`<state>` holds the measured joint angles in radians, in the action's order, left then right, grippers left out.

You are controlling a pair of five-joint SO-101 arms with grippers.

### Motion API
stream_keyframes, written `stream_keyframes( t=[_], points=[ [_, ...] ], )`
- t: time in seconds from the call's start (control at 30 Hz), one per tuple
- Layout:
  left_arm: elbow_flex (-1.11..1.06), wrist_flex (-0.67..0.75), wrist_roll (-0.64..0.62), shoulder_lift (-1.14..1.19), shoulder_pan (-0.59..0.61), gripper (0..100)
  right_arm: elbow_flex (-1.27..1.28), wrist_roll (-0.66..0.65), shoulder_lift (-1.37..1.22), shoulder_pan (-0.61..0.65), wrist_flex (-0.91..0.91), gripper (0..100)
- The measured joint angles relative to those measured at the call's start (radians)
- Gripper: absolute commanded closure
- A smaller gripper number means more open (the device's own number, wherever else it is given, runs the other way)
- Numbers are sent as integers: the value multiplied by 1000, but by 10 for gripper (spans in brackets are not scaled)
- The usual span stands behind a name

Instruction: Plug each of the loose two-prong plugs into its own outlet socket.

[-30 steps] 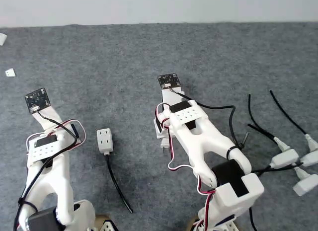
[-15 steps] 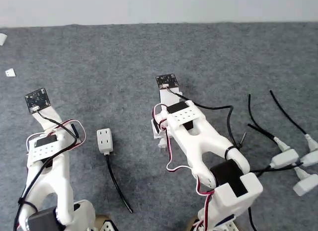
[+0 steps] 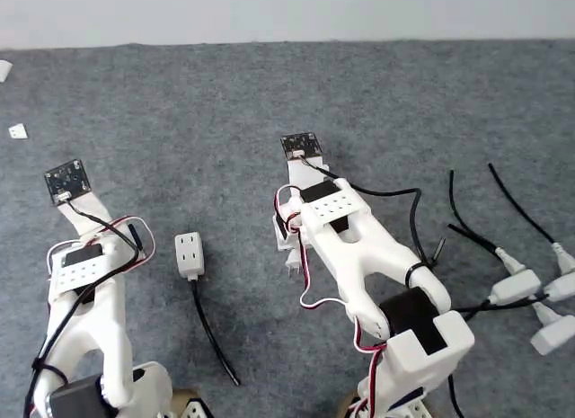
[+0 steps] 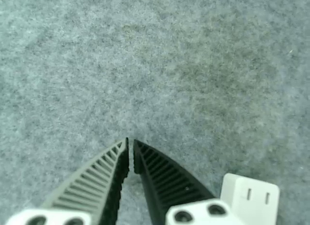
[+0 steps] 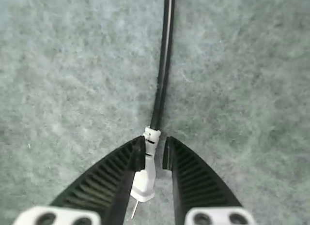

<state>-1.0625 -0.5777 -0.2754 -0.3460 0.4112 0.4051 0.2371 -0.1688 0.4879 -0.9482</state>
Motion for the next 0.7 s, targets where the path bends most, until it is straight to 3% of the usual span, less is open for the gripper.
stream_keyframes(
  t=[0.7],
  points=[
    [0,0,0,0,0,987,21,0,60,3,-6,988]
  ],
)
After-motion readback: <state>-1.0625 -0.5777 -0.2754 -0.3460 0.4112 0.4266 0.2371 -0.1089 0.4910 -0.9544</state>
